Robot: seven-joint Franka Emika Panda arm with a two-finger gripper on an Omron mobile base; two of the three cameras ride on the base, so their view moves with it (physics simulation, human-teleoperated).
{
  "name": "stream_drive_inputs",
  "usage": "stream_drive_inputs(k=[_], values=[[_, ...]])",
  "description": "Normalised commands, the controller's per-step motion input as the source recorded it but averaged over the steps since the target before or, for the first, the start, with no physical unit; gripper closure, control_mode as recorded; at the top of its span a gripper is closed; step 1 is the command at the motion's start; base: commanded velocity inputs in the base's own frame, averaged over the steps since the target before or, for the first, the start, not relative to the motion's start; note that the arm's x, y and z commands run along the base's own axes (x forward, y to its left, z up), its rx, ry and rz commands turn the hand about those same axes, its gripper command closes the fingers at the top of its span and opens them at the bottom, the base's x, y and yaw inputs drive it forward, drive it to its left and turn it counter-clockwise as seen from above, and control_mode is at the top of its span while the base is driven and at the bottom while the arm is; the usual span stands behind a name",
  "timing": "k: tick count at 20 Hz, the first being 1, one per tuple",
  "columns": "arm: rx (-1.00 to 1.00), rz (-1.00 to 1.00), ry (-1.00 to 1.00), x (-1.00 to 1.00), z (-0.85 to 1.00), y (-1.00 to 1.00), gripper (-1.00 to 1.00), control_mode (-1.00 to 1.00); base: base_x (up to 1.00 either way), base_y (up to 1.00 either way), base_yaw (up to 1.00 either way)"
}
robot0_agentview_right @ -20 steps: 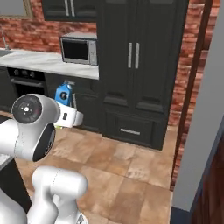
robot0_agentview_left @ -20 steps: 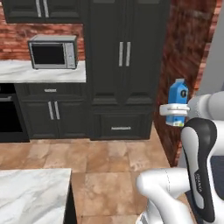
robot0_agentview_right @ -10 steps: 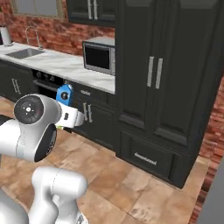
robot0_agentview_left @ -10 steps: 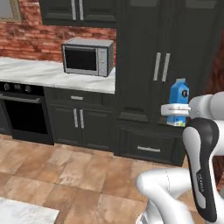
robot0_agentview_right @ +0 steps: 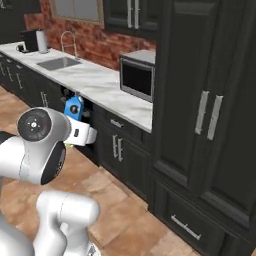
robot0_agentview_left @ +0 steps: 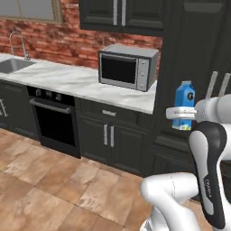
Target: Take a sugar cube from the saucer and place it inside the coffee. Then, grab milk from the fridge and place it next to the coffee on the counter to sweeten the coffee.
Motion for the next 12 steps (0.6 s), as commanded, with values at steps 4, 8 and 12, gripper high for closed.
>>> stream_drive_inputs(k=[4,8,12], values=[[0.0,0.0,0.0,0.0,0.0,0.0,1.0,1.0,1.0,0.56,0.26],[0.0,0.0,0.0,0.0,0.0,0.0,1.0,1.0,1.0,0.66,0.2],[0.0,0.0,0.0,0.0,0.0,0.0,1.0,1.0,1.0,0.7,0.18]])
